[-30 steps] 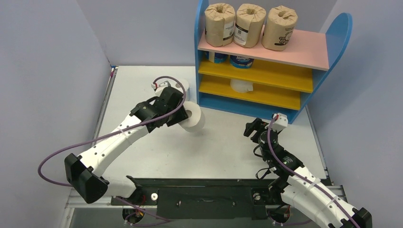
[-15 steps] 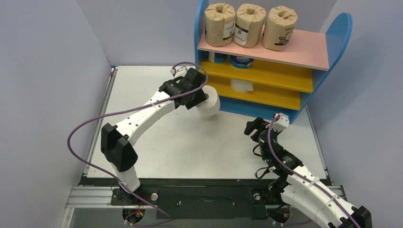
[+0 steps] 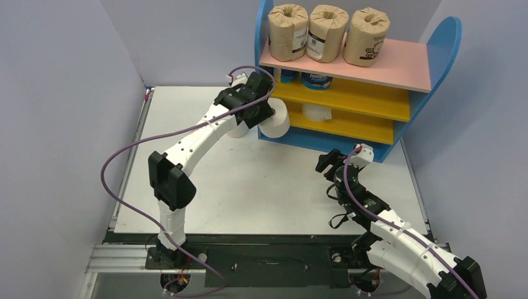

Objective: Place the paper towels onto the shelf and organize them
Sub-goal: Place the paper towel on the shelf.

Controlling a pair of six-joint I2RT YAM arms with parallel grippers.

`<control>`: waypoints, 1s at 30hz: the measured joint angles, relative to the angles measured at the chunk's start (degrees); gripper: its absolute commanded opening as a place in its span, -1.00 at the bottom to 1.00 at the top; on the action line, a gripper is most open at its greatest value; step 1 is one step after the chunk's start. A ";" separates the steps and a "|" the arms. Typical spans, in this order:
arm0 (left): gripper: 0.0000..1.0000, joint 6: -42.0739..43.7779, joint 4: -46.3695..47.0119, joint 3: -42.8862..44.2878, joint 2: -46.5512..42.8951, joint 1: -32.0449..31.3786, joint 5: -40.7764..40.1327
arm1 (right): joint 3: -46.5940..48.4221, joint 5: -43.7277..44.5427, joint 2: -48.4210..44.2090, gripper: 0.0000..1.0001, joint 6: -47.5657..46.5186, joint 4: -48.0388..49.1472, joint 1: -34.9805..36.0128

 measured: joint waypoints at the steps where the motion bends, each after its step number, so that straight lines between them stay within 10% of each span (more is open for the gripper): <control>1: -0.41 0.09 -0.63 0.79 0.50 0.00 0.00 | 0.13 -0.07 0.50 0.35 0.04 0.61 0.00; 30: -0.10 0.59 -1.20 7.17 5.84 -0.07 1.46 | 0.66 -10.05 18.62 0.35 -2.12 25.09 -1.90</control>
